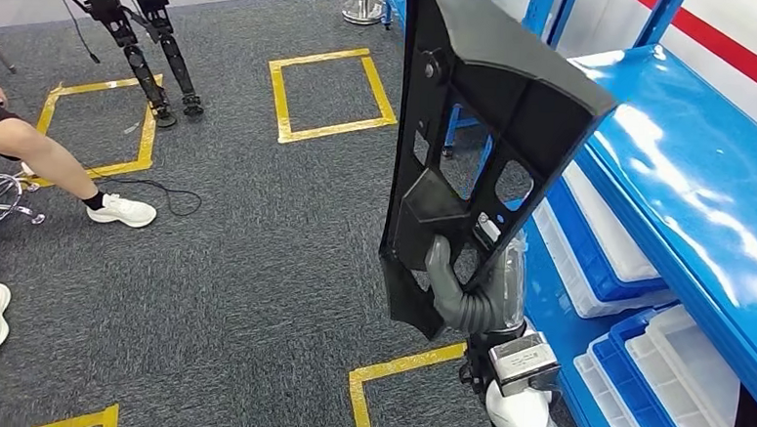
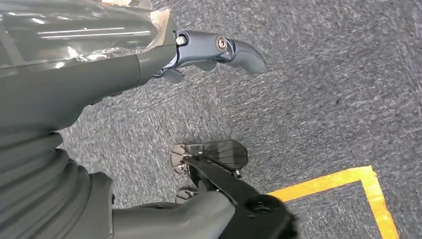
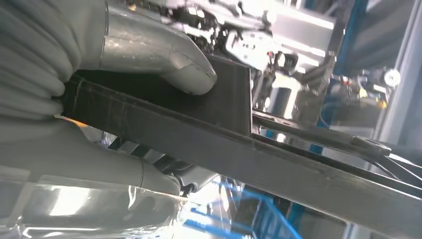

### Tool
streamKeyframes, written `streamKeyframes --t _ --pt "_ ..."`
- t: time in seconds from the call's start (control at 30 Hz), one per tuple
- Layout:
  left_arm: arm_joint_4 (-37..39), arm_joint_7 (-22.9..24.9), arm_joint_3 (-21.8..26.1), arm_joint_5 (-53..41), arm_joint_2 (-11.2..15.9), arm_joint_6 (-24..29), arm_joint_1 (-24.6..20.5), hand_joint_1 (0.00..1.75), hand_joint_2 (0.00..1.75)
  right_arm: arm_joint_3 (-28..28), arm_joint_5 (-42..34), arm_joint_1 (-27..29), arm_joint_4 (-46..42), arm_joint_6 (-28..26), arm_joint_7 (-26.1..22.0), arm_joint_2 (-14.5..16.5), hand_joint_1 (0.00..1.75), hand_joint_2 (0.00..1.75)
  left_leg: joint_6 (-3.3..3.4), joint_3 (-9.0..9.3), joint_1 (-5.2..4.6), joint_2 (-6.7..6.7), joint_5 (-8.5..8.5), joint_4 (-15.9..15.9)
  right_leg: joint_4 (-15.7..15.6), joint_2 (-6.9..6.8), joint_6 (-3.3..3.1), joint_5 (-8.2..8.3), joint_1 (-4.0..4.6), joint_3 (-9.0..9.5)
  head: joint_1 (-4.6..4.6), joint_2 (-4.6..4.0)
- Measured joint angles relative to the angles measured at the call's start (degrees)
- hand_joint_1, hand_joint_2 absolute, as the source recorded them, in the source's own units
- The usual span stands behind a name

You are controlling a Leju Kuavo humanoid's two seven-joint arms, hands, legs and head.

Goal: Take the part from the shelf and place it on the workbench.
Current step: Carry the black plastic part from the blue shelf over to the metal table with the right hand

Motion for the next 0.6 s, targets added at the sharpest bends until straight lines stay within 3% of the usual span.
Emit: streamKeyframes --t 0.03,0.07,0.13,0.2,0.27,0.3,0.37,0.43,0.5,0.53,0.6 --pt "0.00 0.00 0.00 -0.01 -0.01 -0.01 0.02 0.00 1.75 -0.03 0.04 0.12 -0.02 0.02 0.03 0.01 1.75 1.75 0.04 0.13 0.05 0.16 0.83 -0.36 0.00 -0.60 -0.11 -0.10 0.10 0.08 0.00 -0.01" --pt "0.00 0.00 0.01 -0.01 -0.01 -0.01 0.03 0.00 1.75 -0.07 0.08 0.19 -0.08 0.04 0.03 0.02 1.75 1.75 0.17 1.50 0.07 0.55 2.56 -3.00 0.00 -1.17 -0.15 -0.23 0.16 0.22 0.00 -0.01" --pt "0.00 0.00 0.02 -0.01 0.01 -0.01 -0.14 0.00 1.75 -0.15 0.10 0.19 -0.37 0.04 0.04 0.05 1.75 1.75 0.57 5.62 -0.29 2.98 5.80 -10.67 0.05 -2.20 -0.03 -0.55 0.48 0.50 -0.02 0.00" --pt "0.00 -0.02 0.02 -0.02 0.01 -0.01 -0.48 0.00 1.75 -0.30 0.10 0.19 -0.68 0.04 0.05 0.06 1.75 1.75 0.95 7.69 -0.89 4.66 6.66 -14.90 0.01 -3.23 0.39 -0.82 0.88 0.62 0.05 0.00" --pt "-0.01 -0.03 0.02 -0.07 0.05 -0.01 -0.56 0.00 1.75 -0.38 0.17 0.22 -0.81 0.05 0.07 0.10 1.75 1.75 1.38 7.68 -1.27 3.59 6.56 -15.50 -0.17 -4.42 0.87 -1.01 0.95 0.85 0.13 0.00" --pt "-0.01 0.02 0.02 -0.19 0.06 0.00 -0.46 0.00 1.75 -0.44 0.24 0.26 -0.86 0.04 0.11 0.15 1.75 1.75 1.71 7.92 -1.25 2.93 6.75 -15.90 0.04 -4.20 1.11 -1.25 0.88 0.88 0.17 0.00" --pt "-0.01 0.39 0.02 -0.53 0.04 0.05 -0.42 0.00 1.75 -0.71 0.43 0.50 -1.13 0.04 0.20 0.25 1.75 1.75 2.50 8.61 -1.03 1.54 7.21 -16.75 2.75 -1.61 1.26 -2.72 0.67 -0.04 0.27 0.00" --pt "0.00 0.98 0.02 -0.82 0.00 0.23 -0.55 0.00 1.75 -1.20 0.63 0.99 -1.39 0.05 0.30 0.19 1.75 1.75 2.98 8.87 -0.90 0.03 7.39 -17.02 9.48 1.27 0.87 -5.52 0.36 -3.38 0.45 0.00" --pt "0.00 1.36 0.02 -0.98 0.01 0.38 -0.56 0.00 1.75 -1.65 0.75 1.56 -1.46 0.08 0.39 0.06 1.75 1.75 3.07 8.89 -0.89 -1.67 7.36 -16.99 15.02 1.91 0.98 -6.98 0.13 -6.72 0.53 0.01" --pt "0.00 1.44 0.02 -1.05 0.02 0.41 -0.50 0.00 1.75 -1.81 0.78 1.76 -1.49 0.14 0.44 0.01 1.75 1.75 3.03 8.93 -0.87 -2.51 7.33 -16.95 15.10 2.01 1.41 -6.42 0.02 -7.14 0.52 0.00" --pt "0.00 1.45 0.02 -1.16 0.04 0.41 -0.39 0.00 1.75 -2.13 0.80 1.92 -1.66 0.41 0.46 -0.04 1.75 1.75 2.82 9.04 -0.79 -4.14 7.20 -16.76 9.19 2.61 2.64 -3.13 -0.39 -4.93 0.52 0.01"
